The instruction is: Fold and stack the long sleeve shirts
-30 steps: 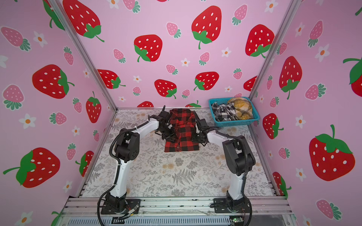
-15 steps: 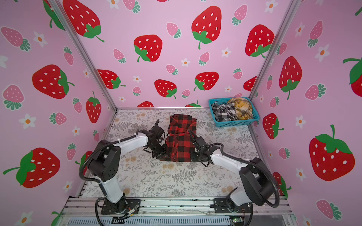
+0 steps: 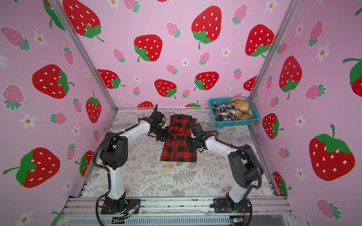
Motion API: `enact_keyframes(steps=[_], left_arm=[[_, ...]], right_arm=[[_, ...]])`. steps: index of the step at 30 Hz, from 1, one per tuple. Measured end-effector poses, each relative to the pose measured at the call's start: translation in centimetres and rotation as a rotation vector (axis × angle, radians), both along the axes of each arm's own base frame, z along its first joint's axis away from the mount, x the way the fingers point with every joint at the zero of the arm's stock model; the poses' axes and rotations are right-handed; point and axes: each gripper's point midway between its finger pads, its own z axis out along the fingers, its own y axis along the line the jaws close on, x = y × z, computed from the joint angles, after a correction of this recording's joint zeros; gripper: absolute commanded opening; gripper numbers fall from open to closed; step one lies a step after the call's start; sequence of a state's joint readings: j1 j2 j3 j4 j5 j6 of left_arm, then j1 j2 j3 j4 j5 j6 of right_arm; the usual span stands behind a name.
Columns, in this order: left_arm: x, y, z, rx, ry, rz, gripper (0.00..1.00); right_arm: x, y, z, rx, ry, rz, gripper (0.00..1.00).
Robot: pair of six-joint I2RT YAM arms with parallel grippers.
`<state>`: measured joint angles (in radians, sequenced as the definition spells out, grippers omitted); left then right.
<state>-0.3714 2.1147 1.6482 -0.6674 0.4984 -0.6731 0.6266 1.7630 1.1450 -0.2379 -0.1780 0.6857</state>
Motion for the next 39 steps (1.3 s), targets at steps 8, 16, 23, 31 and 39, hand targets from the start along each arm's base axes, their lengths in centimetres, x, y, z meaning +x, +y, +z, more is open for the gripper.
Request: enact_keyframes(steps=[8,16,23,31,39], left_arm=[[5.1,0.2,-4.0,-0.02,0.034,0.027,0.33],[4.3,0.2,-4.2,-0.035,0.01,0.017,0.3],[-5.8,3.1,-4.3,0.02,0.085,0.027,0.33],[-11.1,6.2,3.2,0.072,-0.056,0.068,0.56],[-14.7,1.8,7.5,-0.006,-0.144,-0.053,0.31]], right_arm=[[6.0,0.1,-3.8,0.005,0.041,-0.052,0.21],[6.1,0.0,-4.5,0.018,0.04,-0.045,0.22],[0.1,-0.6,-4.4,-0.001,0.08,-0.007,0.23],[-8.3,0.2,-1.6,-0.047,0.101,0.057,0.4],[-10.9,0.9,5.1,0.063,0.004,0.044,0.34]])
